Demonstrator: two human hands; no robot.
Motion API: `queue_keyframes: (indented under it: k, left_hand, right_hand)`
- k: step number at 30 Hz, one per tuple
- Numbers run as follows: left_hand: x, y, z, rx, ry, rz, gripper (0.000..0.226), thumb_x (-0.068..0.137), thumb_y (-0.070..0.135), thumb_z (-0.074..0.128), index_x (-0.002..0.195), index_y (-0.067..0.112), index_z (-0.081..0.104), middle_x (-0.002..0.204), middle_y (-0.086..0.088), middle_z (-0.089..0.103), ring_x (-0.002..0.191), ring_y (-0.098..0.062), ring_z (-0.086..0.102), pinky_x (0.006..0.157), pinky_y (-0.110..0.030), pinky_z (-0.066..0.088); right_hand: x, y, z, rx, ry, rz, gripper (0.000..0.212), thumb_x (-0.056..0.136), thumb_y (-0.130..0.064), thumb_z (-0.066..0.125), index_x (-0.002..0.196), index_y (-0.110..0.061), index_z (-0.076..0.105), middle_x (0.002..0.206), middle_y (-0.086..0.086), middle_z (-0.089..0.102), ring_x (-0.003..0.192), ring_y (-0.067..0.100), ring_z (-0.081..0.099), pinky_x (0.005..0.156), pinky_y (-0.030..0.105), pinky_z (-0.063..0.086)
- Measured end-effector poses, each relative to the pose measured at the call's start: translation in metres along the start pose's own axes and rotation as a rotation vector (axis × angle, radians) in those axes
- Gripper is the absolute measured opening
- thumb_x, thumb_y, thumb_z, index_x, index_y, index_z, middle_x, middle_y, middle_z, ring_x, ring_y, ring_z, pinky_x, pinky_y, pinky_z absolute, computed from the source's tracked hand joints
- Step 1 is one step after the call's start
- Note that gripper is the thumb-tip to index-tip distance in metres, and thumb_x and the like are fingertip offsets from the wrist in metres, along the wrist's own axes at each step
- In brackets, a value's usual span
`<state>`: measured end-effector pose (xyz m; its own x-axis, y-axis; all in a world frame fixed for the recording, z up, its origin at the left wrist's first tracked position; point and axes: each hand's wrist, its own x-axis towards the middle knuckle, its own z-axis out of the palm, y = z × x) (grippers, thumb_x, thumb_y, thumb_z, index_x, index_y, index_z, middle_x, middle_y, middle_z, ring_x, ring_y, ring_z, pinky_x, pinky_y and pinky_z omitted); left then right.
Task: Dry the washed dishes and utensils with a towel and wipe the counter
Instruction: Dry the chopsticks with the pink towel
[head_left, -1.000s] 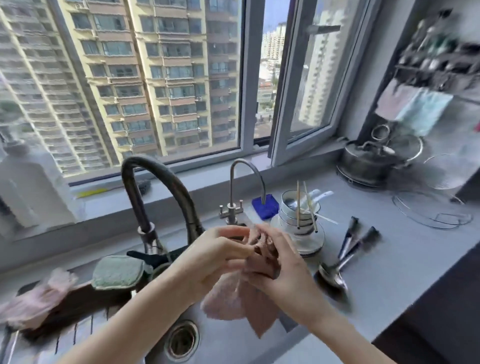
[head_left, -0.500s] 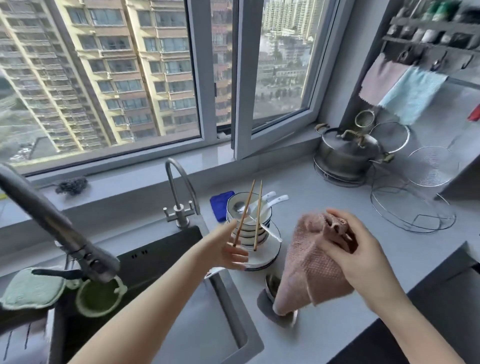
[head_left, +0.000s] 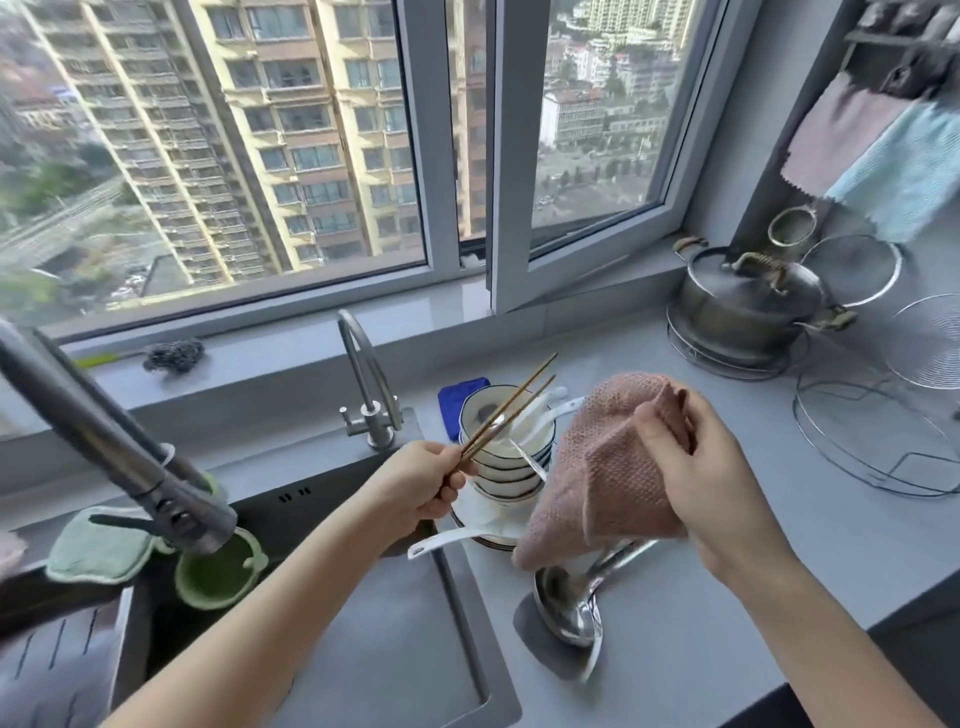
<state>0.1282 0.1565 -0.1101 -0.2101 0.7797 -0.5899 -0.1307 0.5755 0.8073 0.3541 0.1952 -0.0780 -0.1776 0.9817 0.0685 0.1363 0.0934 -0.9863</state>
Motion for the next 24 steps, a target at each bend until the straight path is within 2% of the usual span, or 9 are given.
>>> queue_keyframes:
  k: [2, 4, 6, 8, 10, 14, 17, 20, 24]
  left_hand:
    - [-0.016, 0.007, -0.010, 0.032, 0.062, 0.124, 0.034, 0.102, 0.019, 0.037, 0.084, 0.004, 0.060, 0.051, 0.003, 0.039, 0.044, -0.008, 0.028, 0.038, -0.016, 0.018]
    - [-0.034, 0.013, -0.015, 0.078, 0.094, 0.243, 0.034, 0.101, 0.021, 0.042, 0.079, 0.006, 0.063, 0.052, 0.003, 0.038, 0.046, -0.009, 0.029, 0.041, -0.016, 0.021]
    - [-0.050, 0.018, -0.017, 0.216, 0.149, 0.367, 0.039, 0.099, 0.026, 0.046, 0.070, 0.007, 0.064, 0.052, 0.003, 0.043, 0.048, -0.010, 0.034, 0.044, -0.020, 0.027]
    - [-0.064, 0.021, -0.021, 0.407, 0.241, 0.498, 0.041, 0.097, 0.026, 0.047, 0.065, 0.006, 0.064, 0.053, 0.006, 0.053, 0.051, -0.006, 0.042, 0.051, -0.022, 0.034]
    - [-0.075, 0.021, -0.030, 0.579, 0.284, 0.589, 0.039, 0.096, 0.021, 0.046, 0.064, 0.006, 0.062, 0.058, -0.001, 0.061, 0.055, -0.007, 0.046, 0.056, -0.024, 0.036]
    - [-0.093, 0.022, -0.056, 0.730, 0.275, 0.594, 0.031, 0.094, 0.016, 0.045, 0.074, 0.001, 0.064, 0.076, -0.015, 0.068, 0.070, -0.026, 0.058, 0.065, -0.031, 0.043]
    - [-0.111, 0.031, -0.077, 0.752, 0.306, 0.597, 0.030, 0.096, 0.018, 0.045, 0.087, 0.005, 0.070, 0.083, -0.007, 0.072, 0.080, -0.022, 0.064, 0.068, -0.031, 0.049]
    - [-0.131, 0.039, -0.102, 0.789, 0.290, 0.586, 0.032, 0.098, 0.027, 0.046, 0.085, 0.011, 0.070, 0.079, -0.003, 0.071, 0.073, -0.019, 0.064, 0.064, -0.027, 0.050]
    - [-0.156, 0.044, -0.131, 0.795, 0.261, 0.563, 0.034, 0.097, 0.033, 0.047, 0.080, 0.013, 0.068, 0.064, 0.000, 0.062, 0.055, -0.015, 0.050, 0.054, -0.022, 0.040]
  right_hand:
    - [0.001, -0.007, 0.016, 0.094, 0.013, 0.038, 0.021, 0.090, -0.042, 0.053, 0.102, -0.027, 0.059, 0.107, 0.000, 0.067, 0.107, 0.018, 0.061, 0.102, 0.046, 0.044]
    - [-0.001, -0.014, 0.043, 0.216, -0.001, 0.096, 0.014, 0.096, -0.037, 0.048, 0.097, -0.026, 0.056, 0.102, 0.004, 0.066, 0.098, 0.020, 0.062, 0.096, 0.045, 0.049]
    - [-0.004, -0.020, 0.079, 0.355, -0.036, 0.174, 0.016, 0.098, -0.036, 0.046, 0.106, -0.025, 0.055, 0.104, 0.006, 0.065, 0.096, 0.020, 0.064, 0.091, 0.042, 0.052]
    - [-0.007, -0.021, 0.115, 0.440, -0.049, 0.224, 0.039, 0.094, -0.037, 0.055, 0.128, -0.019, 0.047, 0.116, 0.011, 0.064, 0.104, 0.027, 0.064, 0.094, 0.048, 0.051]
    - [-0.008, -0.024, 0.143, 0.493, 0.001, 0.223, 0.060, 0.087, -0.027, 0.067, 0.137, -0.012, 0.037, 0.118, 0.012, 0.062, 0.104, 0.030, 0.064, 0.092, 0.051, 0.052]
    - [-0.004, -0.041, 0.176, 0.732, 0.078, 0.243, 0.048, 0.083, 0.001, 0.069, 0.125, -0.003, 0.045, 0.093, 0.011, 0.060, 0.073, 0.027, 0.065, 0.068, 0.044, 0.059]
    - [-0.004, -0.056, 0.195, 0.754, 0.101, 0.231, 0.038, 0.083, -0.004, 0.069, 0.117, -0.005, 0.051, 0.095, 0.012, 0.061, 0.082, 0.031, 0.063, 0.082, 0.055, 0.055]
    - [0.000, -0.071, 0.203, 0.783, 0.124, 0.211, 0.018, 0.086, -0.007, 0.068, 0.098, -0.013, 0.056, 0.087, 0.007, 0.062, 0.072, 0.023, 0.064, 0.078, 0.046, 0.057]
    - [0.009, -0.088, 0.211, 0.781, 0.186, 0.182, 0.014, 0.087, -0.008, 0.068, 0.089, -0.013, 0.055, 0.080, 0.006, 0.062, 0.060, 0.017, 0.063, 0.065, 0.036, 0.059]
